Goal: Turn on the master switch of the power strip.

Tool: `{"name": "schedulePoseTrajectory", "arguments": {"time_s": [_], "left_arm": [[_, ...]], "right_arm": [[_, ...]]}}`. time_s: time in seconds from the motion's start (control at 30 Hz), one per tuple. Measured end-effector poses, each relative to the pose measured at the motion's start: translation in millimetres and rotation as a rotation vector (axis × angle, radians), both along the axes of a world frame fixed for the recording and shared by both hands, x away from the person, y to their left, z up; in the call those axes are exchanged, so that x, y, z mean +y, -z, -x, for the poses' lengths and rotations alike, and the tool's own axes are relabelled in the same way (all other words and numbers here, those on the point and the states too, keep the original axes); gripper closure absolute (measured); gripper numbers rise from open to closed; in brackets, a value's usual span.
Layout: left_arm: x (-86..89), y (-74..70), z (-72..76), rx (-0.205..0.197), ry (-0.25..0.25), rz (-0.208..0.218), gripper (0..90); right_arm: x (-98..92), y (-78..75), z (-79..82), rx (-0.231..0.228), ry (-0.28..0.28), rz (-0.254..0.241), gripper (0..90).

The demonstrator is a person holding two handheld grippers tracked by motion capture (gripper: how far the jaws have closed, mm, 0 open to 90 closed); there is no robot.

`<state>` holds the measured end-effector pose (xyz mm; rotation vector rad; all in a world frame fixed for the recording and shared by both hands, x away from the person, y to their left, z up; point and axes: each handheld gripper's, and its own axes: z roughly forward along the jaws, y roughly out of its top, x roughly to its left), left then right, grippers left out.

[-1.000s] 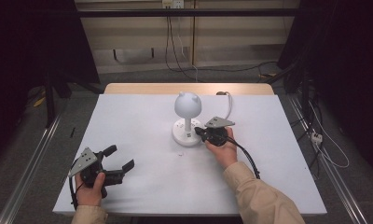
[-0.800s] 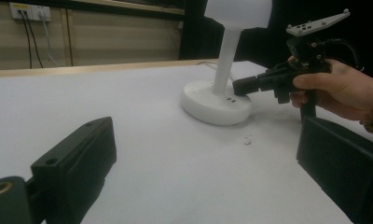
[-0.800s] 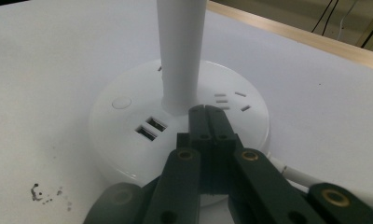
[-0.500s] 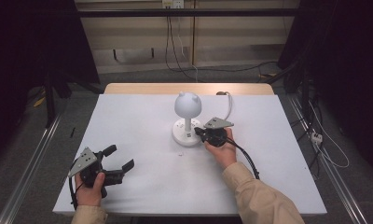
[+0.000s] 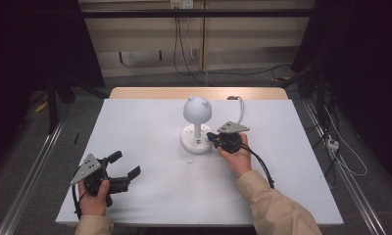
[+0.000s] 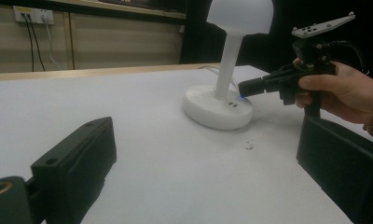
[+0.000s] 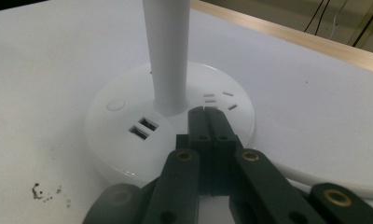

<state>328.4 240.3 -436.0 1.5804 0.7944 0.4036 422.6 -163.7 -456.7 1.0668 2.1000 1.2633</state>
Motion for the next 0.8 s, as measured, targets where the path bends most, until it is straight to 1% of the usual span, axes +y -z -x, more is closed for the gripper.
{"name": "schedulePoseTrajectory", "arguments": {"time_s": [0.03, 0.07, 0.1, 0.2, 0.3, 0.37, 0.47, 0.6, 0.67, 0.8], "left_arm": [[0.0, 0.0, -0.2, 0.000, 0.001, 0.000, 4.4], [-0.1, -0.1, -0.3, -0.001, 0.001, -0.001, 4.5], [-0.1, -0.1, -0.4, 0.000, 0.001, 0.000, 4.5], [0.2, 0.6, -0.4, 0.002, 0.001, 0.000, 4.5], [0.3, 0.7, -0.4, 0.004, 0.000, 0.004, 4.5], [-0.1, 0.7, -0.6, 0.005, 0.002, 0.001, 4.4], [-1.4, 1.4, -1.3, 0.009, 0.007, -0.003, 4.5], [-3.1, 1.7, -2.0, 0.011, 0.013, -0.006, 4.5], [-3.4, 2.0, -2.1, 0.013, 0.016, -0.005, 4.4], [-4.3, 2.2, -3.0, 0.013, 0.015, -0.004, 4.4]], "right_arm": [[-0.3, -0.6, 0.3, 0.000, 0.006, -0.024, 89.3], [-0.1, -1.0, 0.4, 0.004, 0.007, -0.040, 85.9], [0.8, -1.5, 0.6, 0.005, 0.010, -0.045, 83.2], [2.6, -1.7, 2.1, 0.013, 0.000, -0.056, 80.9], [2.8, -1.5, 2.7, 0.030, 0.005, -0.062, 75.7], [2.3, -2.1, 3.4, 0.041, 0.003, -0.075, 72.9], [2.7, -3.8, 5.2, 0.043, -0.001, -0.080, 67.5], [2.1, -6.6, 6.5, 0.052, 0.003, -0.100, 54.9], [1.3, -7.3, 7.1, 0.052, 0.005, -0.095, 50.1], [0.6, -7.9, 7.7, 0.060, 0.013, -0.102, 39.9]]}}
